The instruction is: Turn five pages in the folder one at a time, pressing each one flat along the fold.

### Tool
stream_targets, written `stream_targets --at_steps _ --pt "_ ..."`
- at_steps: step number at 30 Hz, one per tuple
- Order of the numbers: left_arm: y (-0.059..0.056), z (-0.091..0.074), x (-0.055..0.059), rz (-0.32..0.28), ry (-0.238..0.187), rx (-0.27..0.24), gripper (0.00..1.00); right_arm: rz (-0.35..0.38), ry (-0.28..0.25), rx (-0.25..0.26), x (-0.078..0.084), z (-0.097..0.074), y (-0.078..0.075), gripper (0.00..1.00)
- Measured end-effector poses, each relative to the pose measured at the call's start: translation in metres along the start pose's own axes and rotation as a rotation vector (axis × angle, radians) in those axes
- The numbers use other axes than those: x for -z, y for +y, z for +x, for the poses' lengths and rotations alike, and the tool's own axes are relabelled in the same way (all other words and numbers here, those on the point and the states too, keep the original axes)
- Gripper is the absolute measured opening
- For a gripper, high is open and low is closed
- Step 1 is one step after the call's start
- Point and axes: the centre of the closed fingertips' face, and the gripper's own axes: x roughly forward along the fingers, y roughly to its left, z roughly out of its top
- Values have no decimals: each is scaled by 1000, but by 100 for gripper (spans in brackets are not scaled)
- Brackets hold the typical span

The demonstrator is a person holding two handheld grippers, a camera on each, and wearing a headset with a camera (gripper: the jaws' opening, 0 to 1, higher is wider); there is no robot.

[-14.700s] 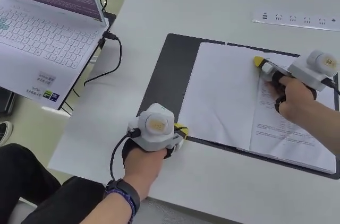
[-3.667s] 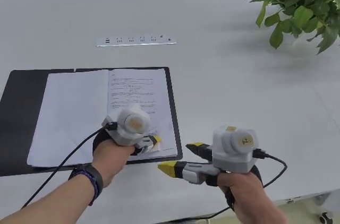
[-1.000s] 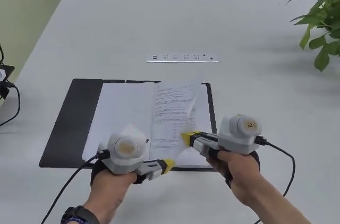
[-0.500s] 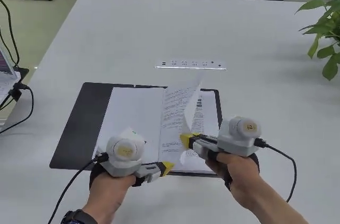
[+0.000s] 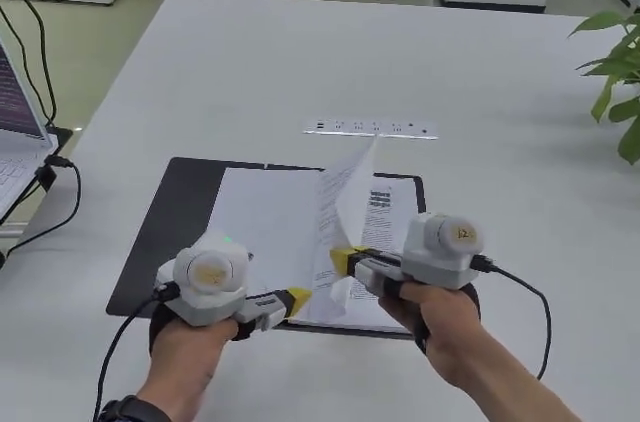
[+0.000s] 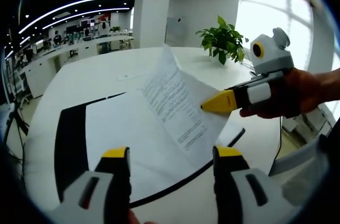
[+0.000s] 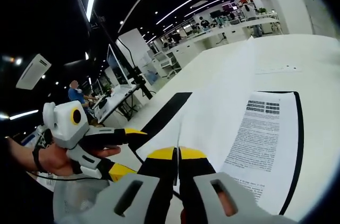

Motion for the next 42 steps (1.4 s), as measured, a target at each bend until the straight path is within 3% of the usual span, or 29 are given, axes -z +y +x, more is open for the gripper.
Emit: stream_targets --at_steps 12,31,42 --pt "14 -13 6 -22 -8 -20 68 2 5 -40 -3 20 23 0" --pt "46 -42 18 -97 -29 -60 69 -45 78 -115 0 68 65 0" --pt "57 -56 30 -80 -8 -50 70 -48 109 -129 7 93 78 0"
